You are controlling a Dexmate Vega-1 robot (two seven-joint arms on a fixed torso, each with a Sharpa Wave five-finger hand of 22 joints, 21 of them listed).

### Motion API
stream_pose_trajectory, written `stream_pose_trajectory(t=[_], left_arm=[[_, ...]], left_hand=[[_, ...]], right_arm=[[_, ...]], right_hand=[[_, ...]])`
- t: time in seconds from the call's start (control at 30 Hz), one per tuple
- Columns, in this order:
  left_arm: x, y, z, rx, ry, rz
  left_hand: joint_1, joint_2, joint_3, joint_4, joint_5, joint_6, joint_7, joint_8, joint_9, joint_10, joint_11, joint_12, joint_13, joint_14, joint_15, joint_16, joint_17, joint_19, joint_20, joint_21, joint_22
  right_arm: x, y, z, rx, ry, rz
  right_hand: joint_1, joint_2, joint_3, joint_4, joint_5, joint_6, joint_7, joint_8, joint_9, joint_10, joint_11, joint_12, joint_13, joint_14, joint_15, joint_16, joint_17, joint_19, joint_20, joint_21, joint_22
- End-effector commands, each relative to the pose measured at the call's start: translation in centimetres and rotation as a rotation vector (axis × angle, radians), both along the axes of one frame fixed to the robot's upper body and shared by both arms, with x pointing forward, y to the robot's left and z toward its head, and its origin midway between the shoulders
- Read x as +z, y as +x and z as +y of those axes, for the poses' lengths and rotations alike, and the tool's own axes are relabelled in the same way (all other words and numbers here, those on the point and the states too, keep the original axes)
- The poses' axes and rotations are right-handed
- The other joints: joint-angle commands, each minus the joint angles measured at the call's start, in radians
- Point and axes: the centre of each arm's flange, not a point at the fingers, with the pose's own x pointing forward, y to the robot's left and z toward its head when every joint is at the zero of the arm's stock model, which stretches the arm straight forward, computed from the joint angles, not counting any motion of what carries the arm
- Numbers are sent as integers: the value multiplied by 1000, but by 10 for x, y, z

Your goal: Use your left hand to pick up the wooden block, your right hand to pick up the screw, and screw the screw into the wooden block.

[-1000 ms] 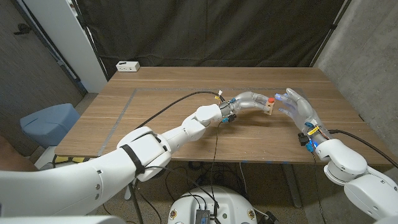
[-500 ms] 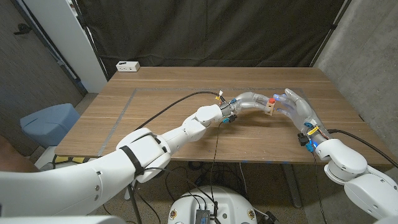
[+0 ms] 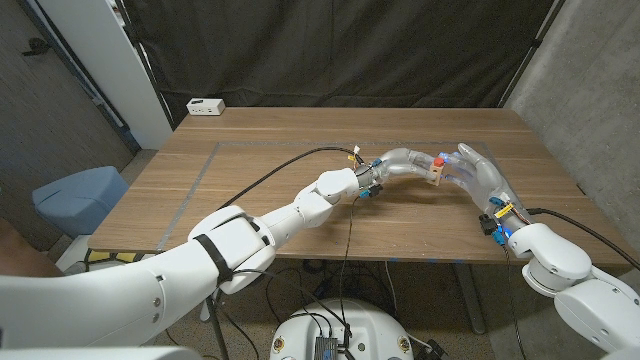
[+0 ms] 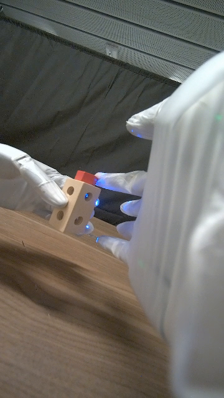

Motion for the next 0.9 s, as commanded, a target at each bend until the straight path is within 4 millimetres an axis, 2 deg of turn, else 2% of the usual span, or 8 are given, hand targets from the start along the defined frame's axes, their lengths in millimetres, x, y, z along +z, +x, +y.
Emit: stream_pose_trajectory(t=[0.03, 0.9], left_arm=[[3, 2, -2, 4, 3, 4], [3, 6, -3, 16, 8, 16]], left_hand=[[-80, 89, 79, 75, 7, 80, 32, 10, 6, 12, 3, 39, 3, 7, -51, 5, 4, 9, 1, 6, 4], [-80, 89, 80, 75, 7, 80, 31, 10, 7, 8, 2, 38, 4, 7, -51, 5, 5, 8, 2, 6, 4]], right_arm=[[1, 2, -2, 1, 2, 4], [-4, 1, -3, -10, 16, 28]], right_hand=[[-2, -1, -2, 2, 4, 14, 0, 9, 2, 2, -6, 5, 3, -5, 1, 1, 1, -2, 1, 2, 1], [2, 5, 2, 1, 5, 77, 17, 23, 4, 34, -20, 15, 3, 6, -1, 6, -1, 4, -4, 6, 1]])
